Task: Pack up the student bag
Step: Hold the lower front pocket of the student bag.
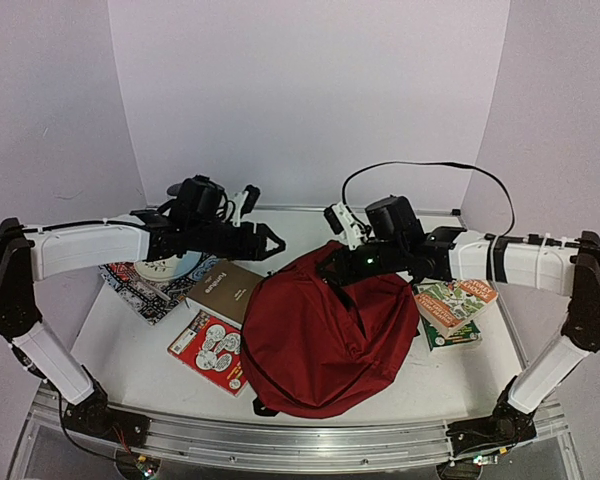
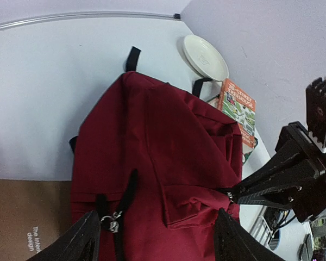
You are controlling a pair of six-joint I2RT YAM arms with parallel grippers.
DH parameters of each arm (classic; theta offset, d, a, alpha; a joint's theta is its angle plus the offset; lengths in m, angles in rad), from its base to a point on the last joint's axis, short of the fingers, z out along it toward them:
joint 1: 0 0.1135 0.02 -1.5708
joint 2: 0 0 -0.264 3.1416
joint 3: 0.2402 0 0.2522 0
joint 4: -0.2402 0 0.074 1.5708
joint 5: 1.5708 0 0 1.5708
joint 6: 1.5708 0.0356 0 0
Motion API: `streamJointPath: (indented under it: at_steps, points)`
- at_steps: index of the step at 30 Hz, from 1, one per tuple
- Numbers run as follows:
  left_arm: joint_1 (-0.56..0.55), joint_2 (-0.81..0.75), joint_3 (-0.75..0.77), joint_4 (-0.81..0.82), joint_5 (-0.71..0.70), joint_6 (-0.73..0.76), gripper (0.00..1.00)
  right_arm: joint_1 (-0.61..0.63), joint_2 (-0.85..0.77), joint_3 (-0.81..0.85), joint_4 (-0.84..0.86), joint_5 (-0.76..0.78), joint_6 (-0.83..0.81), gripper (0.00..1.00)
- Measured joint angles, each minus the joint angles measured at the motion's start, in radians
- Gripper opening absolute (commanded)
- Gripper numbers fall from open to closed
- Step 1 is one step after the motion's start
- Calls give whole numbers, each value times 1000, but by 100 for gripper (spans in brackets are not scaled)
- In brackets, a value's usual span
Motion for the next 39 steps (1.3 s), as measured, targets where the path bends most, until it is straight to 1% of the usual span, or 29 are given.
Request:
streamJointPath:
  at_steps: [2, 6, 15, 20, 26, 30, 32, 34, 36, 37, 38, 39]
  points:
    - [-18, 23, 20, 0, 25, 48, 75, 0, 3, 5, -1, -5, 0, 0]
    - [-16, 95, 66, -3, 69, 119, 76, 3, 7, 13, -1, -8, -3, 0]
    - [-13, 231, 146, -7, 197, 127, 76, 7, 18, 19, 0, -8, -3, 0]
    - [-13, 251, 146, -16, 265, 122, 73, 7, 21, 23, -1, -8, -4, 0]
    - [-20, 256, 146, -18, 329, 121, 63, 7, 43, 38, 0, -8, -5, 0]
    - [-25, 264, 146, -18, 352, 124, 52, 7, 45, 41, 0, -8, -7, 0]
    - [-25, 266, 146, -19, 359, 124, 41, 7, 45, 41, 0, -8, -7, 0]
    - [-25, 270, 146, -18, 364, 127, 28, 7, 45, 41, 0, -8, -7, 0]
    - [-26, 282, 146, -16, 375, 124, 11, 7, 45, 41, 0, -8, -7, 0]
    - [-26, 288, 146, -17, 380, 123, 4, 7, 45, 41, 0, -8, -7, 0]
    - [-27, 294, 147, -17, 383, 121, 1, 7, 45, 41, -1, -8, -7, 0]
    - [-28, 298, 147, -18, 387, 120, 0, 9, 45, 41, -2, -8, -7, 0]
